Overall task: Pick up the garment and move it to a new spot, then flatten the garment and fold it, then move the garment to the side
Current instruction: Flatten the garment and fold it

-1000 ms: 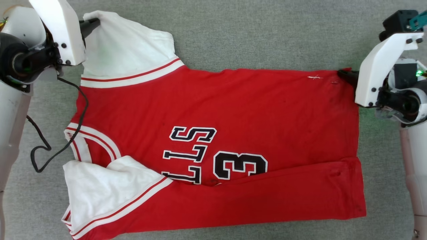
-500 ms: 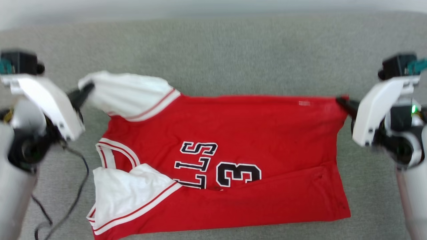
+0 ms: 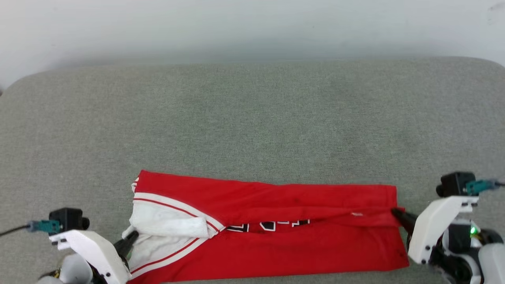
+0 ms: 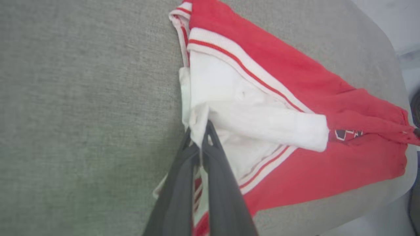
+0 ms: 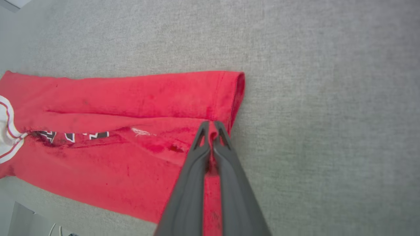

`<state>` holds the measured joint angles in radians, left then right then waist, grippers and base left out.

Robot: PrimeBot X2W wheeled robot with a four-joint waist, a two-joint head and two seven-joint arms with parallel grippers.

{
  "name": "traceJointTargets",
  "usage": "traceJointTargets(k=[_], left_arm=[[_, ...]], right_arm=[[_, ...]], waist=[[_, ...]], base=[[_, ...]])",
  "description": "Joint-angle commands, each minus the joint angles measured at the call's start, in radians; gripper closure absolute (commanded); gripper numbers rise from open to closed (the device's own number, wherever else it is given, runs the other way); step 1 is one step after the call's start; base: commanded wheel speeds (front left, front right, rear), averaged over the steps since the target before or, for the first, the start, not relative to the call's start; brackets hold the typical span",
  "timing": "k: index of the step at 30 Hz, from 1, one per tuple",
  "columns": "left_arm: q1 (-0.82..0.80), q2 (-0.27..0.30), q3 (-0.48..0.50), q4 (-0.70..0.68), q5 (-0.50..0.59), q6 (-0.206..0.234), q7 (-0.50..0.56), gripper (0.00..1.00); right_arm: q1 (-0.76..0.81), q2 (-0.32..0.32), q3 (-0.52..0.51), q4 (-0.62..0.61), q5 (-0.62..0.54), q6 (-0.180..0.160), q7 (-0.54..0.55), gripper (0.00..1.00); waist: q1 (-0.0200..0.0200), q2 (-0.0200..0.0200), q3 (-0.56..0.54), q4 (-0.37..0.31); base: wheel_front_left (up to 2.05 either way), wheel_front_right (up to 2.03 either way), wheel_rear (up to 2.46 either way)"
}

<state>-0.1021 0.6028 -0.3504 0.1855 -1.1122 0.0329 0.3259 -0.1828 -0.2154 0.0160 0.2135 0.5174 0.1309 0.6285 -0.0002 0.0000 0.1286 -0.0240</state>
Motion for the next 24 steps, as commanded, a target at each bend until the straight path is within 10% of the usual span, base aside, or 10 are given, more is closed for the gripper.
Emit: traceJointTargets(k=[1,3,4,5,14,24], left_arm=[[0.001,-0.003,0.003,0.003,0.003,0.008,-0.012,1.0],[0.023,-0.031,-0.01,0.026,0.006,0.016,-0.026,0.51],[0.029,-0.044,-0.016,0.033,0.009,0.016,-0.037,0.13],[0.03,-0.049,-0.018,0.041,0.021,0.019,-0.052,0.0],[0.011,-0.102,-0.029,-0.027,0.195,0.087,-0.301,0.0],[0.005,-0.13,-0.033,-0.146,0.386,0.184,-0.535,0.0]], right_arm=[[0.017,0.002,0.0,0.006,-0.003,0.0,-0.009,1.0],[0.04,0.019,-0.004,0.023,0.002,0.0,-0.043,0.0],[0.051,0.02,-0.005,0.032,-0.004,0.0,-0.066,0.0],[0.06,0.017,0.001,0.033,-0.011,0.0,-0.093,0.0],[0.134,0.015,0.009,-0.033,-0.013,0.0,-0.254,0.0],[0.098,-0.026,-0.107,-0.051,-0.031,0.0,-0.026,0.0]], waist=[[0.0002,0.0,-0.001,0.0],[0.0002,0.0,-0.005,0.0],[0.0002,0.0,-0.009,0.0],[0.0002,0.0,-0.012,-0.001],[0.0002,0.0,-0.082,-0.01],[0.0002,0.0,-0.123,0.006]], base=[[0.0,0.0,0.0],[0.0,0.0,0.0],[0.0,0.0,0.0],[0.0,0.0,0.0],[0.0,0.0,0.0],[0.0,0.0,0.0]])
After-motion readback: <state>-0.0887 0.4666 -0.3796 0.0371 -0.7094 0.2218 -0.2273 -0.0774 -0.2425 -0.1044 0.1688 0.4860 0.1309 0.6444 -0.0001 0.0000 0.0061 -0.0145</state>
